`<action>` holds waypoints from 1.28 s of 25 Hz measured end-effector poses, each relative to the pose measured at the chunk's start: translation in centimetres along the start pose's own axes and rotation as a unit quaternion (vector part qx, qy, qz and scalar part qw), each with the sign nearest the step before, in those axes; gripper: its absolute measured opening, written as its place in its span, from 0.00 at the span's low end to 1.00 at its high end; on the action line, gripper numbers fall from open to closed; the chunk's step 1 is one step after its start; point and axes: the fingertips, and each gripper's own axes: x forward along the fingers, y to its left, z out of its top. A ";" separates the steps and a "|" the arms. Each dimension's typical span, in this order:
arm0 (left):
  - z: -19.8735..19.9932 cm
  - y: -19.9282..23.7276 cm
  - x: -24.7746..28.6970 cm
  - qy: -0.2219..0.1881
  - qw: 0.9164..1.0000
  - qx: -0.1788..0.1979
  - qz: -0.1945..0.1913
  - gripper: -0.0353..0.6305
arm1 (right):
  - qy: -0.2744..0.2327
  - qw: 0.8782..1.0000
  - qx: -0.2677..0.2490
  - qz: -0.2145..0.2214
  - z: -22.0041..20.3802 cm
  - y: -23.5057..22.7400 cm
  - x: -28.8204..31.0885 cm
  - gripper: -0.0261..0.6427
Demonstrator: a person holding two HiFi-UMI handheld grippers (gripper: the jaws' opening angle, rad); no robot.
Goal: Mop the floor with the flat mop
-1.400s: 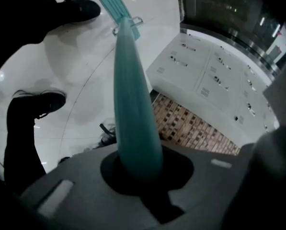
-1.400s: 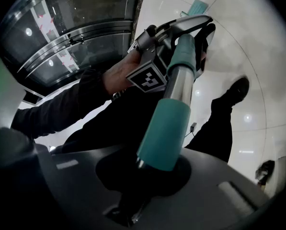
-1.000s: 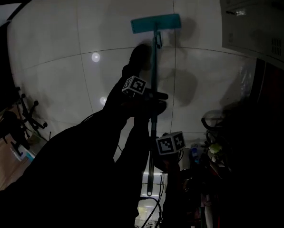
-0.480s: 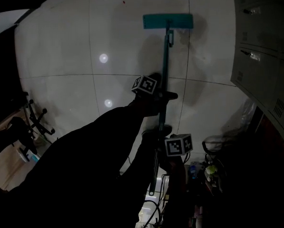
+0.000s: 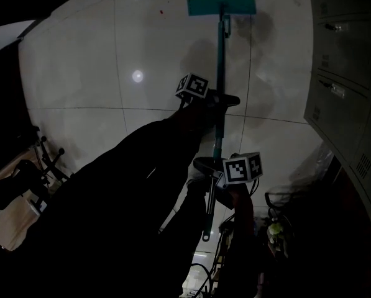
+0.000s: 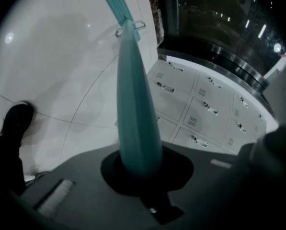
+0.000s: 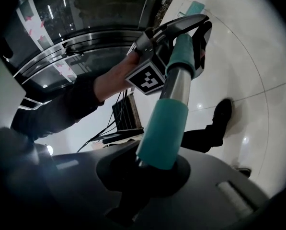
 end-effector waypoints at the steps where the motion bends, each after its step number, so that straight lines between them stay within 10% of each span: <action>1: 0.9 -0.1 0.0 0.001 1.000 0.005 0.002 0.11 | -0.001 1.000 -0.003 -0.002 0.9 -0.2 0.1 0.10; 12: 0.8 -1.1 0.3 -0.008 0.999 0.037 -0.006 0.11 | -0.002 0.999 -0.036 -0.022 0.1 -1.0 -0.3 0.10; 32: -32.3 11.6 1.7 0.012 1.000 0.006 0.009 0.11 | -0.001 1.000 -0.003 0.005 -34.1 -3.3 0.4 0.11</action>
